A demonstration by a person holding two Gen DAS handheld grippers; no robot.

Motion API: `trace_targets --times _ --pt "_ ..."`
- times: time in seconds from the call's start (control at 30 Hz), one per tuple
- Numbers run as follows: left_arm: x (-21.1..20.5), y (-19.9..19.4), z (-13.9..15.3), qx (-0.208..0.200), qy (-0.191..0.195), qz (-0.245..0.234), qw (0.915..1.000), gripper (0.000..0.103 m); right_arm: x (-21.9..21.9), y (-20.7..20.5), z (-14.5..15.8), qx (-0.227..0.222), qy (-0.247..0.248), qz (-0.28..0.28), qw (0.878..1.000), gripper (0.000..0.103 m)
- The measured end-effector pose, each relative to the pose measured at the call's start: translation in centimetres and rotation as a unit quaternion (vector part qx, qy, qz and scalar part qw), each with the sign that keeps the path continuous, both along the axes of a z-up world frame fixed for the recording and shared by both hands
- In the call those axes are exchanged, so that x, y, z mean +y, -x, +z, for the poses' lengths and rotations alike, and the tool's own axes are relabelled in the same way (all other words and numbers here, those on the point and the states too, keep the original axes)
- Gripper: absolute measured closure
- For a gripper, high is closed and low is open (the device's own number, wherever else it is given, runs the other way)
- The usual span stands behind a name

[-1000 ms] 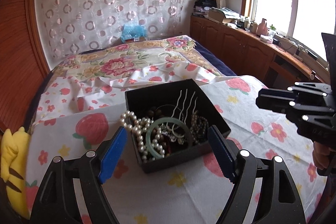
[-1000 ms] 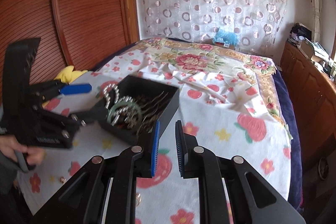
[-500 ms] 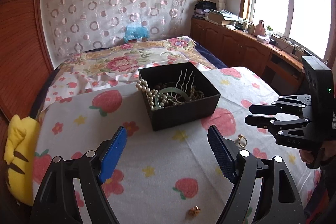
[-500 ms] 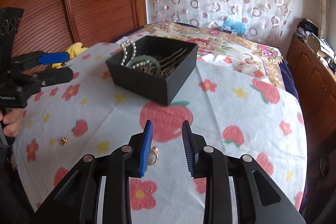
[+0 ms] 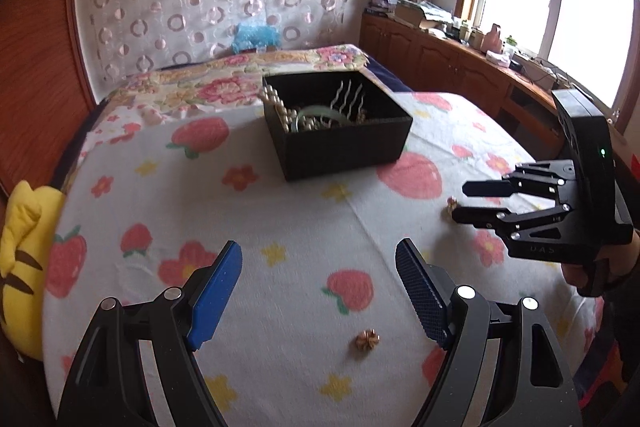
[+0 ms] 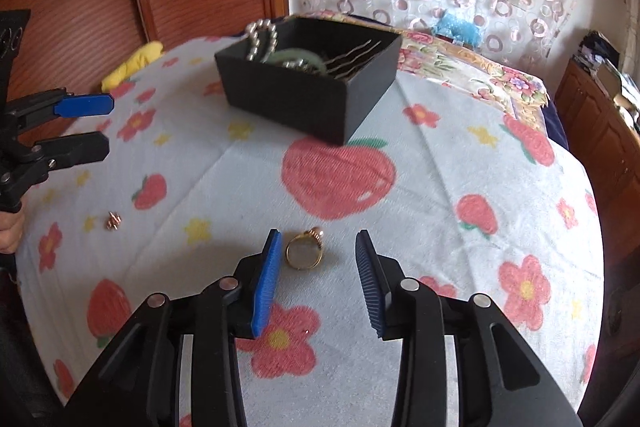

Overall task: Organize jewelry
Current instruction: 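Grasp the gold ring with the right gripper while the left approaches the gold flower charm, then carry the gold ring into the box with the right gripper while the left carries the flower charm in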

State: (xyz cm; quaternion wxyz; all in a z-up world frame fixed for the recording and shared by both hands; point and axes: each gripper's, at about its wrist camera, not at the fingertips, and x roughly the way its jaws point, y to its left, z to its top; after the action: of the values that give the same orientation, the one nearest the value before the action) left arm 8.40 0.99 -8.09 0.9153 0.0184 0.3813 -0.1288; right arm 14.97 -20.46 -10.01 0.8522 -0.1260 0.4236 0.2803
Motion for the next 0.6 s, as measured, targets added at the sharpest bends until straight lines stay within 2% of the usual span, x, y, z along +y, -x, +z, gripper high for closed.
trace_targets --times 0.1,0.13,0.17,0.27,0.3,0.43,0.5,0.53,0.6 --pt "0.1 0.6 -1.2 0.017 0.004 -0.006 0.9998 0.027 0.3 0.0 -0.3 -0.001 0.01 0.002 1.0 0.063" --pt "0.1 0.9 -1.6 0.023 0.005 -0.01 0.9997 0.027 0.4 0.0 -0.3 -0.001 0.011 0.004 1.0 0.067" --pt "0.0 1.2 -2.0 0.029 0.006 -0.013 0.9995 0.027 0.5 0.0 -0.3 -0.001 0.01 0.01 1.0 0.081" --pt "-0.5 2.0 -2.8 0.04 0.004 -0.028 0.9988 0.029 1.0 0.1 -0.3 -0.008 0.022 0.015 1.0 0.081" --pt "-0.7 2.2 -2.9 0.04 0.002 -0.03 0.9987 0.036 1.0 0.0 -0.3 -0.007 0.02 0.016 1.0 0.081" --pt "-1.4 2.6 -3.4 0.048 -0.003 -0.041 0.998 0.05 1.0 0.0 0.2 -0.012 0.009 0.015 1.0 0.081" --pt "-1.8 2.9 -3.7 0.052 -0.011 -0.05 0.9974 0.068 1.0 -0.1 0.5 -0.015 0.005 0.014 1.0 0.081" --pt "-2.0 3.1 -3.8 0.048 -0.019 -0.05 0.9974 0.07 1.0 -0.1 0.7 -0.017 0.004 0.013 1.0 0.081" --pt "-2.2 3.2 -3.8 0.044 -0.029 -0.053 0.9972 0.086 1.1 -0.1 1.1 -0.02 0.001 0.015 1.0 0.081"
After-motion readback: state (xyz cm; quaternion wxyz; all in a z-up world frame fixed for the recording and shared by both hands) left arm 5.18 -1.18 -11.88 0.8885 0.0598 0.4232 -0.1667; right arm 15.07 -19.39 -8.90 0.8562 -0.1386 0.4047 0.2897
